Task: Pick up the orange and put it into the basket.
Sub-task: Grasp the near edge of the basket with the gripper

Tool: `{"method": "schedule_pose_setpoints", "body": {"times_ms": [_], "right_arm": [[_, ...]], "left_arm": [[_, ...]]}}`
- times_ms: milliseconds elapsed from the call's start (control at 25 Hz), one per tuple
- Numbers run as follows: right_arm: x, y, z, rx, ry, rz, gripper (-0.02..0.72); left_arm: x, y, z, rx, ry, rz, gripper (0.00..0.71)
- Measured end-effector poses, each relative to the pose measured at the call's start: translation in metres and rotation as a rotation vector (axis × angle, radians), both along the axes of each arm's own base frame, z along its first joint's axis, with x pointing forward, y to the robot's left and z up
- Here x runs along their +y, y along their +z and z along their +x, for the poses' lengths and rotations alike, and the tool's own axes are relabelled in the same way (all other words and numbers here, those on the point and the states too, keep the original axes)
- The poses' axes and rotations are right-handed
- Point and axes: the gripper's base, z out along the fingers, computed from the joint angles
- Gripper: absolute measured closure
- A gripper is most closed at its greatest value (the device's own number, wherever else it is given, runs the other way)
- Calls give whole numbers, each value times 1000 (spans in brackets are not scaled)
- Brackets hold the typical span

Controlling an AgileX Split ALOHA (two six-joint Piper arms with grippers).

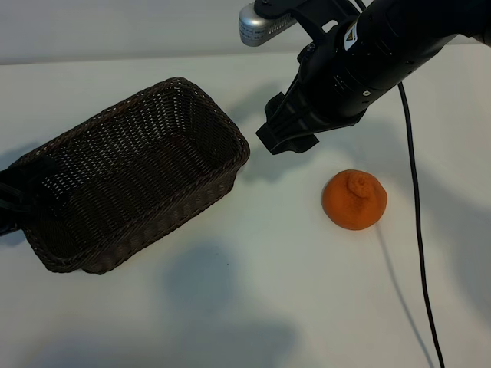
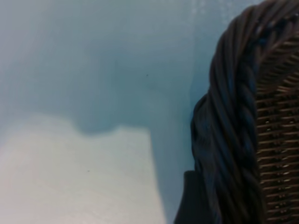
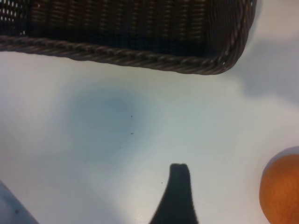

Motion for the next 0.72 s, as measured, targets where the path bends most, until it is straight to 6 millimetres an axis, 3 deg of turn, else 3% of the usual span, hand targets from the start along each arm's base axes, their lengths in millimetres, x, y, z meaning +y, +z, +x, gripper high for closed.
{"method": "schedule_pose_setpoints", "body": {"times_ms": [480, 560, 720], "right_arm": [[0, -1, -1, 15, 4, -7, 110], [-1, -1, -1, 17, 4, -8, 110], [-1, -1, -2, 19, 5, -10, 110]], "left_arm": [[1, -28, 7, 96, 0, -5, 168], [1, -27, 8, 86, 3, -2, 242], [2, -27, 9, 68, 28, -14, 558]]}}
